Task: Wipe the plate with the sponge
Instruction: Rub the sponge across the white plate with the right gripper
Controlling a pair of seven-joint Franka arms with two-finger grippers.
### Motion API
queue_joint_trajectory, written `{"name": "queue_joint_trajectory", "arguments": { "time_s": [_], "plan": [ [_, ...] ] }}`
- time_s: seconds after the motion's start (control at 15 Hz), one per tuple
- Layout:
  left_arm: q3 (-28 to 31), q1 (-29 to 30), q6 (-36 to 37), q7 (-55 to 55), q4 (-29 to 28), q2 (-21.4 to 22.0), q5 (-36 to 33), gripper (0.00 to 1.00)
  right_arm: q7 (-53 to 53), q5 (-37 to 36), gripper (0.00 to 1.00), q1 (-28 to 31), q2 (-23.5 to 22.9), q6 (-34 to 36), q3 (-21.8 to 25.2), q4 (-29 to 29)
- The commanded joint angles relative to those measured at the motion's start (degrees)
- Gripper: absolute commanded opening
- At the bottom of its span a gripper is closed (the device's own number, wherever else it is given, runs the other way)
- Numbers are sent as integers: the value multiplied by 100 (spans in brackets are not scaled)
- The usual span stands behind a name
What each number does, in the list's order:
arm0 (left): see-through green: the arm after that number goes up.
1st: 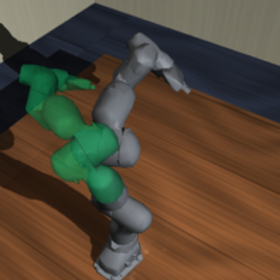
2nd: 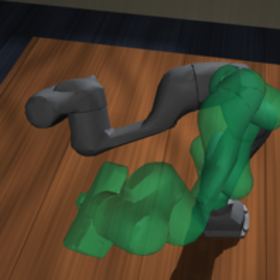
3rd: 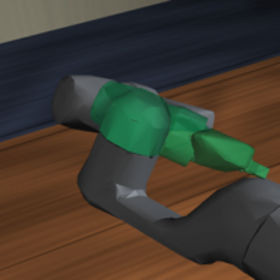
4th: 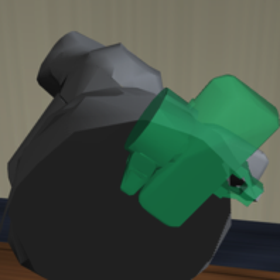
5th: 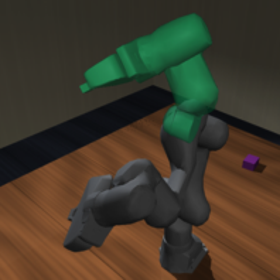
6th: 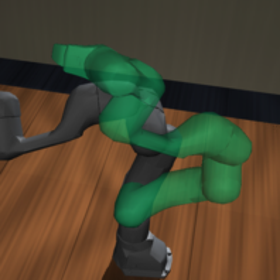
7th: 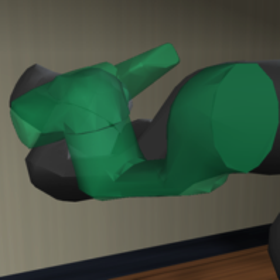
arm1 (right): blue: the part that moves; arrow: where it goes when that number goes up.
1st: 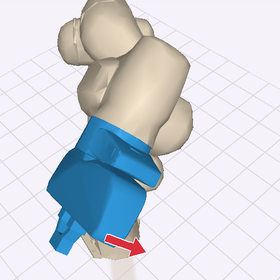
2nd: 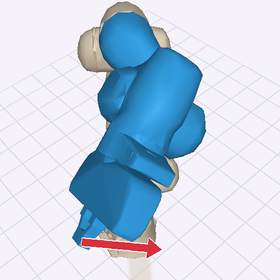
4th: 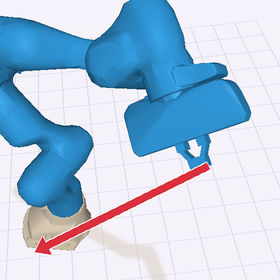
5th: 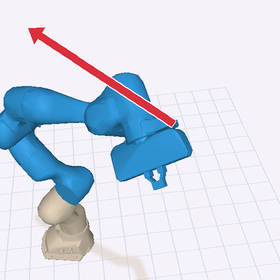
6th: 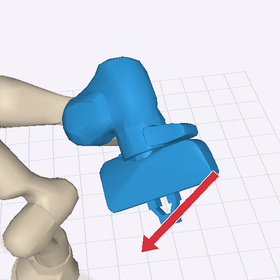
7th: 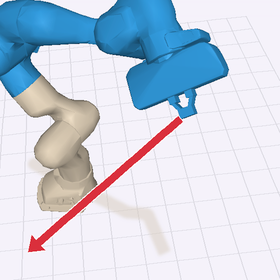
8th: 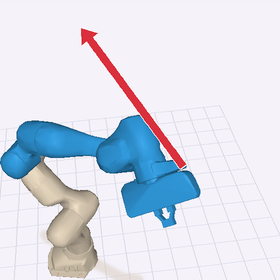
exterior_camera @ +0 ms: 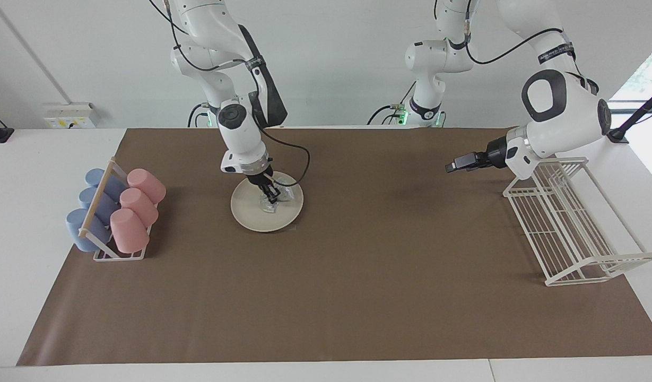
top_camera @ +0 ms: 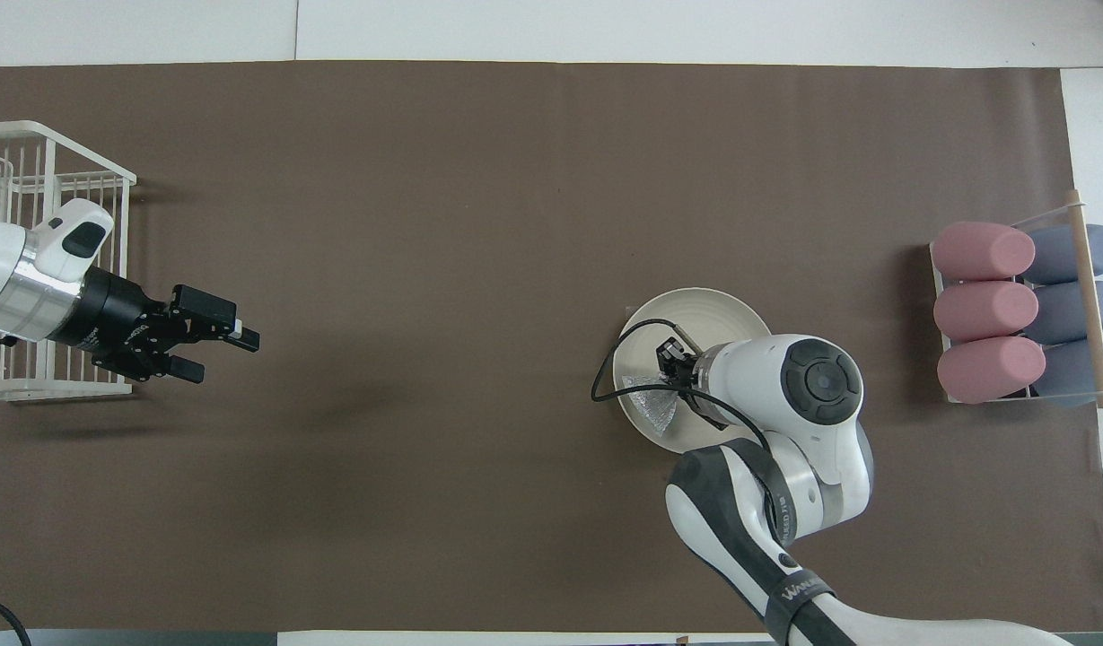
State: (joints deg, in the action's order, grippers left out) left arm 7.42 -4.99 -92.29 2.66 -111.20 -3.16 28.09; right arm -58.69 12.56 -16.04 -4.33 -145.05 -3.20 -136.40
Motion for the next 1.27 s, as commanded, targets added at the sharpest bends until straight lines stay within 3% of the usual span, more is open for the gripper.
{"name": "queue_joint_trajectory", "arguments": {
  "time_s": [0.0,0.47,0.67,0.8,1.0,1.2],
  "plan": [
    [23,-55,-87,111,-25,61,-128,100,692,80,0,443,-182,-128,-32,-115],
    [23,-55,-114,111,-25,61,-128,100,-686,89,0,-416,-147,-146,-32,-159],
    [23,-55,-123,111,-42,61,-128,100,-732,89,0,-365,-164,-102,-32,-46],
    [23,-55,-123,111,-42,61,-128,100,-1090,89,0,-417,-121,308,-32,383],
    [23,-55,-123,103,-42,61,-128,100,-2091,36,0,-679,-260,1415,-49,1498],
    [14,-81,-219,103,-42,61,-128,100,-3136,-60,0,-1031,-515,1638,-41,2291]
  ]
}}
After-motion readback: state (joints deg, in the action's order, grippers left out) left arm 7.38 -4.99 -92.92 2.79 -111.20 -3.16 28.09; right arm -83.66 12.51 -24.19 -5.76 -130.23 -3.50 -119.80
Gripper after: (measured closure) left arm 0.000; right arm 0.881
